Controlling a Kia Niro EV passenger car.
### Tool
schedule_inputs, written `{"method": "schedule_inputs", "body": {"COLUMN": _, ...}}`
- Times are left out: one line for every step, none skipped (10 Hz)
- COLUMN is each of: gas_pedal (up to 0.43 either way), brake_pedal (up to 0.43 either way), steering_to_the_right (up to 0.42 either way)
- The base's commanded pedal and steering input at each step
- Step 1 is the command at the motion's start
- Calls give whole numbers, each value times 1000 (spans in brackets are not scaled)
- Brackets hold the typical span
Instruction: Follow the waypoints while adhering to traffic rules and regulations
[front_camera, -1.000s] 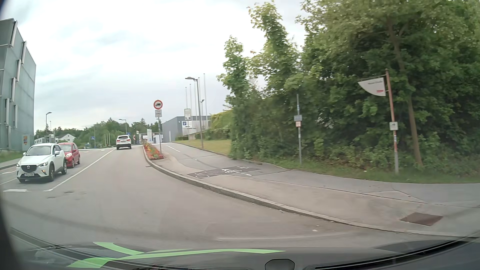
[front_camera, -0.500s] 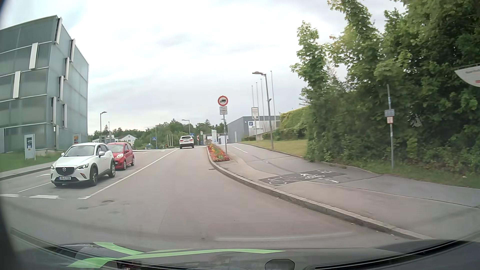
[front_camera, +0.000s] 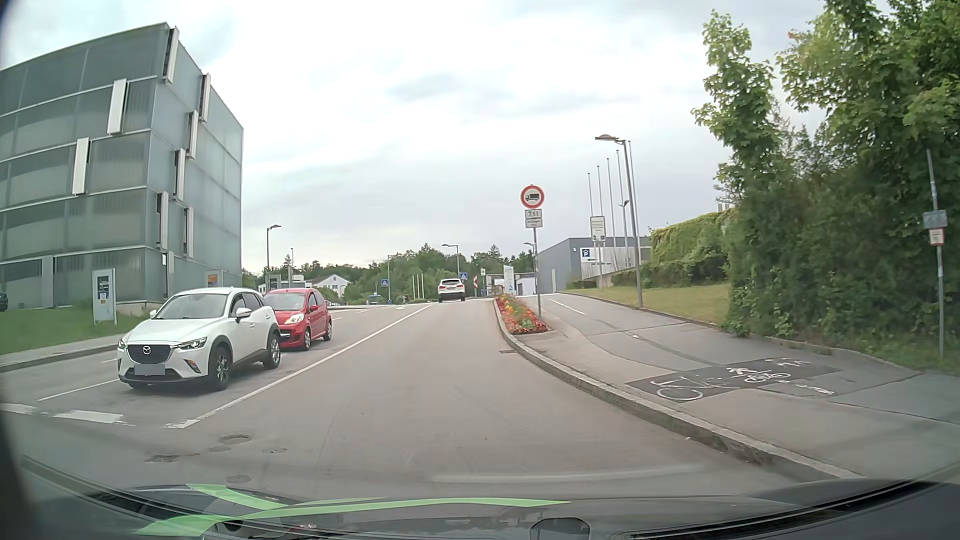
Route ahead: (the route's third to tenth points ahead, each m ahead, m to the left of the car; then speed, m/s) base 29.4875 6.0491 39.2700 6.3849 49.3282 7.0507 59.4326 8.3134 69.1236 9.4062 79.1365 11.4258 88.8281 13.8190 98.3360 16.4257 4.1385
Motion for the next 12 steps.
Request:
{"method": "schedule_inputs", "body": {"gas_pedal": 87, "brake_pedal": 0, "steering_to_the_right": -139}}
{"method": "schedule_inputs", "body": {"gas_pedal": 87, "brake_pedal": 0, "steering_to_the_right": -108}}
{"method": "schedule_inputs", "body": {"gas_pedal": 87, "brake_pedal": 0, "steering_to_the_right": -78}}
{"method": "schedule_inputs", "body": {"gas_pedal": 87, "brake_pedal": 0, "steering_to_the_right": -63}}
{"method": "schedule_inputs", "body": {"gas_pedal": 98, "brake_pedal": 0, "steering_to_the_right": -57}}
{"method": "schedule_inputs", "body": {"gas_pedal": 98, "brake_pedal": 0, "steering_to_the_right": -53}}
{"method": "schedule_inputs", "body": {"gas_pedal": 110, "brake_pedal": 0, "steering_to_the_right": -49}}
{"method": "schedule_inputs", "body": {"gas_pedal": 110, "brake_pedal": 0, "steering_to_the_right": -54}}
{"method": "schedule_inputs", "body": {"gas_pedal": 110, "brake_pedal": 0, "steering_to_the_right": -64}}
{"method": "schedule_inputs", "body": {"gas_pedal": 110, "brake_pedal": 0, "steering_to_the_right": -69}}
{"method": "schedule_inputs", "body": {"gas_pedal": 110, "brake_pedal": 0, "steering_to_the_right": -68}}
{"method": "schedule_inputs", "body": {"gas_pedal": 118, "brake_pedal": 0, "steering_to_the_right": -67}}
